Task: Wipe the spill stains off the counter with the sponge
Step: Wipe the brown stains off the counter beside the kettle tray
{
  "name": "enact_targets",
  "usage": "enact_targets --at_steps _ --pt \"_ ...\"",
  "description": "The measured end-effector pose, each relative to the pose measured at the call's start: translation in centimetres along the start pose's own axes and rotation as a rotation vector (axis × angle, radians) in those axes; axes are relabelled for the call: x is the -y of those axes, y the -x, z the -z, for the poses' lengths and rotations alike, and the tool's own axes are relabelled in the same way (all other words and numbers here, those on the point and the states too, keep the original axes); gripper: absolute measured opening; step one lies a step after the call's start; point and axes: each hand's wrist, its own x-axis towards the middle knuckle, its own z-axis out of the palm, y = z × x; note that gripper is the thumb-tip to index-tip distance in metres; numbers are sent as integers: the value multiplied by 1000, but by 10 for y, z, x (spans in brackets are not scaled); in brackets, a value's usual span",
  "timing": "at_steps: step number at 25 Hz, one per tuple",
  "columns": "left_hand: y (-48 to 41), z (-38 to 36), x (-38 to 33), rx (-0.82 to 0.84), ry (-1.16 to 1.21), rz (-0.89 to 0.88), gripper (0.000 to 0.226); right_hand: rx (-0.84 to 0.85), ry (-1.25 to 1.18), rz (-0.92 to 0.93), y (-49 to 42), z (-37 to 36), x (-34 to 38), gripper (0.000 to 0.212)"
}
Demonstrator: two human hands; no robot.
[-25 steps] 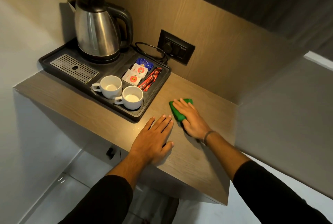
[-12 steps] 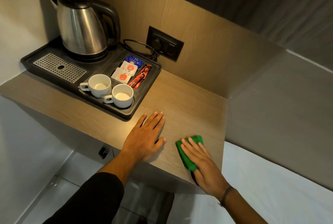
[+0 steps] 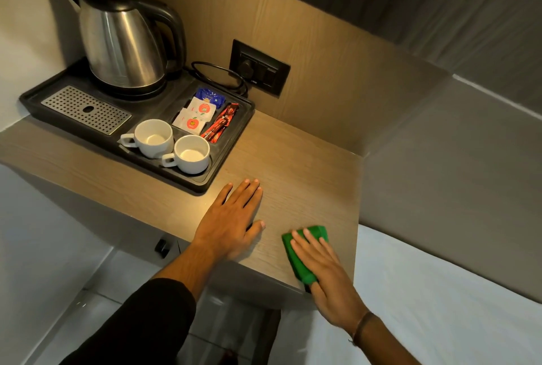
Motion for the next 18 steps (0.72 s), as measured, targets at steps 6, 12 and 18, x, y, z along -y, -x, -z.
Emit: enact_targets --at_steps 6,12,18 --pt "0 -2 1 11 13 3 75 -179 6 -180 -50 61 -64 72" --pt "-1 0 -1 24 29 15 75 -215 -4 -221 -164 51 -20 76" --pt "1 4 -3 38 2 2 76 -100 15 -69 -45 24 -22 78"
